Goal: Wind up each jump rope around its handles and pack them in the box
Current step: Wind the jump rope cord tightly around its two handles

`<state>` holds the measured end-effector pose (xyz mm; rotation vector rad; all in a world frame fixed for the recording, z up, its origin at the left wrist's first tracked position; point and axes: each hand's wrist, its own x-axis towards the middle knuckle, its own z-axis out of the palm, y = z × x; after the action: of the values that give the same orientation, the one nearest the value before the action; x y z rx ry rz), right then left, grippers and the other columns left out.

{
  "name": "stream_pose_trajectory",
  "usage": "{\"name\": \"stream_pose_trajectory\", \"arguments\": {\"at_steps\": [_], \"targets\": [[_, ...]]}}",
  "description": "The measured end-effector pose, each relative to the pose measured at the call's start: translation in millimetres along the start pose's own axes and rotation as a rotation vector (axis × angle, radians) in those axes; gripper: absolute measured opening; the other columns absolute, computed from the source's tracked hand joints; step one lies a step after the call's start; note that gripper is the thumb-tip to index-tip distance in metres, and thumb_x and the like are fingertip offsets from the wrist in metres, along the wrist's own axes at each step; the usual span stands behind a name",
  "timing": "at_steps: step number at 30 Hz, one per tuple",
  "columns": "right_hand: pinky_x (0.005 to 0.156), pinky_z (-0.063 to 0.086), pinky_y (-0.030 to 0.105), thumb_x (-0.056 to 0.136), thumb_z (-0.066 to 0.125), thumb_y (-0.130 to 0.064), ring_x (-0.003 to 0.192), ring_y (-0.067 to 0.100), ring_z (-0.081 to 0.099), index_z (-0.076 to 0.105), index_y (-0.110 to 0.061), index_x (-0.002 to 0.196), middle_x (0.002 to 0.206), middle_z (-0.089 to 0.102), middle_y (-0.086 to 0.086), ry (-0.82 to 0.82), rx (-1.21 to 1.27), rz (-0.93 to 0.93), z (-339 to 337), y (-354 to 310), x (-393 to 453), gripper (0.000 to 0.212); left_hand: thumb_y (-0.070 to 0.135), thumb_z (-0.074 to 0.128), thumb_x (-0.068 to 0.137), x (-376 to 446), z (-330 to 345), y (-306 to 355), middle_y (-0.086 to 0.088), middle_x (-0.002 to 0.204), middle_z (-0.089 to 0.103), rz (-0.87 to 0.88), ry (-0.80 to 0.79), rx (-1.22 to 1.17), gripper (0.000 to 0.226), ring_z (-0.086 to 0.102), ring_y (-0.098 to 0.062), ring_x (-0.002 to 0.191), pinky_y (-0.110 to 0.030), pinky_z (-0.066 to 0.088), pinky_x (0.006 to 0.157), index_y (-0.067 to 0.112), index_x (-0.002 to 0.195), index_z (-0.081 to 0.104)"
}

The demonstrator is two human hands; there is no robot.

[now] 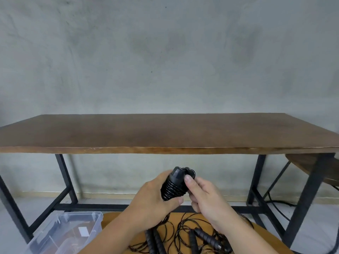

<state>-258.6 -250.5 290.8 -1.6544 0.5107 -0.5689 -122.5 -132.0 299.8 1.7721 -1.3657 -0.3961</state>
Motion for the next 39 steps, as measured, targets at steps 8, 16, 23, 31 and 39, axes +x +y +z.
{"name": "stream_pose_trajectory", "arguments": {"at_steps": [8, 16, 23, 31, 39], "targets": [[0.047, 0.031, 0.023, 0.100, 0.047, -0.048, 0.044, 0.008, 0.036, 0.060, -0.010, 0.088, 0.052, 0.040, -0.009, -0.028, -0.023, 0.141, 7, 6, 2, 0.042, 0.072, 0.060, 0.069, 4, 5, -13, 0.003, 0.094, 0.074, -0.141, -0.101, -0.148, 0.059, 0.071, -0.012, 0.088, -0.039, 0.058, 0.084, 0.034, 0.115, 0.058], [0.072, 0.059, 0.033, 0.093, 0.061, -0.015, 0.063, 0.019, 0.065, 0.053, -0.016, 0.117, 0.077, 0.070, 0.008, -0.042, 0.037, 0.211, -6, 3, -3, 0.026, 0.041, 0.073, 0.081, -2, 17, -23, -0.020, 0.100, 0.073, -0.336, -0.044, -0.568, 0.050, 0.071, -0.032, 0.087, -0.039, 0.054, 0.078, 0.007, 0.116, 0.064], [0.064, 0.053, 0.021, 0.102, 0.049, -0.015, 0.067, 0.011, 0.064, 0.063, -0.020, 0.122, 0.080, 0.071, 0.000, -0.006, -0.110, 0.061, -23, 6, -8, 0.025, 0.031, 0.069, 0.080, -4, 21, -24, -0.026, 0.095, 0.071, -0.477, 0.011, -0.728, 0.043, 0.071, -0.033, 0.078, -0.036, 0.052, 0.069, 0.004, 0.113, 0.063], [0.077, 0.052, 0.026, 0.096, 0.054, -0.045, 0.090, 0.014, 0.060, 0.048, -0.029, 0.136, 0.099, 0.060, 0.001, 0.327, -0.242, 0.170, -29, 32, -4, 0.043, 0.031, 0.066, 0.083, -4, 27, -19, -0.035, 0.096, 0.068, -0.482, -0.036, -0.795, 0.043, 0.066, -0.034, 0.077, -0.037, 0.049, 0.069, 0.004, 0.115, 0.061], [0.080, 0.053, 0.019, 0.086, 0.069, -0.032, 0.084, 0.001, 0.069, 0.069, -0.034, 0.111, 0.096, 0.075, -0.009, 0.247, 0.121, 0.000, -27, 28, -16, 0.025, 0.029, 0.067, 0.083, 3, 33, -17, -0.036, 0.098, 0.067, -0.497, 0.007, -0.869, 0.043, 0.067, -0.034, 0.076, -0.035, 0.051, 0.066, 0.003, 0.116, 0.060]]}}
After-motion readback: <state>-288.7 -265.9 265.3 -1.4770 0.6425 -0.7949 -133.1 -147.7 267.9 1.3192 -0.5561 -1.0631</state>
